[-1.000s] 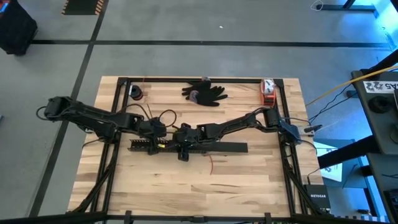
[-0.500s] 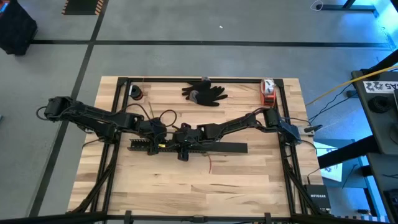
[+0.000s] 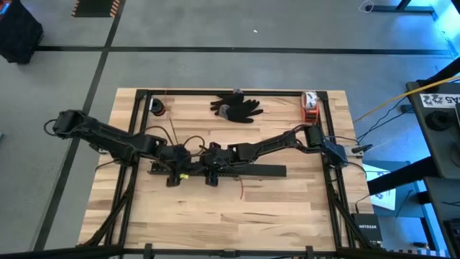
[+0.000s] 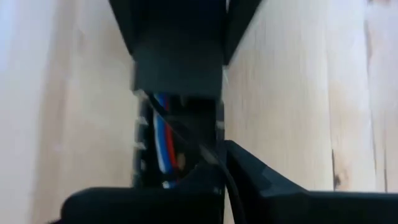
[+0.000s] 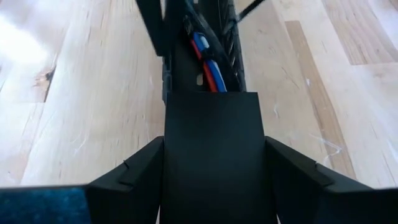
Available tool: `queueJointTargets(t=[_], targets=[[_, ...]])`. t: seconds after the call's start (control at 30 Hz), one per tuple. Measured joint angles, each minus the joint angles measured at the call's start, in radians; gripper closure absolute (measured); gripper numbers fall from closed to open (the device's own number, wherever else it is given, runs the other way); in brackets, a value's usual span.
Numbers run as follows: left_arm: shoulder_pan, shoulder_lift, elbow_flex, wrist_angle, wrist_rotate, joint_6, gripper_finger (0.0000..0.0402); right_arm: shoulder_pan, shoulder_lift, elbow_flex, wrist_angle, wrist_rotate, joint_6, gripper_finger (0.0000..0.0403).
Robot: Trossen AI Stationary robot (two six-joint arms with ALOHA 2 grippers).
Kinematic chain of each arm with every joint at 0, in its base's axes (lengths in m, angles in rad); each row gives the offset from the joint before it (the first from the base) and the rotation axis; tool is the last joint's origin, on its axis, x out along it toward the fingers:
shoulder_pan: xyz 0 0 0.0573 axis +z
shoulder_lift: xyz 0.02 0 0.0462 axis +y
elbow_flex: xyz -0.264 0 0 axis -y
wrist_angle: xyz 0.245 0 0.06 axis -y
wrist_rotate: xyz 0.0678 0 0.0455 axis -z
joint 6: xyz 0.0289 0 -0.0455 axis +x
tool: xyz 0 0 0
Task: Ziptie cables
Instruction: Close the black cable duct lid
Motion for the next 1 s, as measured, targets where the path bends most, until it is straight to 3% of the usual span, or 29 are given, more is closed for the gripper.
queueJointTargets(t=[0.27, 0.7, 1.0], targets=[[-0.038, 0.071, -0.033, -0.054, 0.016, -0.038, 0.0401, -0.001, 0.001, 0.000, 0.000, 0.005, 0.004, 0.0178], [-0.057, 0.204, -0.031, -0.098, 0.220, -0.056, 0.0401, -0.001, 0.001, 0.000, -0.001, 0.008, 0.000, 0.0178], [-0.016, 0.282, -0.026, -0.091, 0.236, -0.114, 0.0394, -0.001, 0.001, -0.001, 0.001, 0.011, 0.001, 0.0178]])
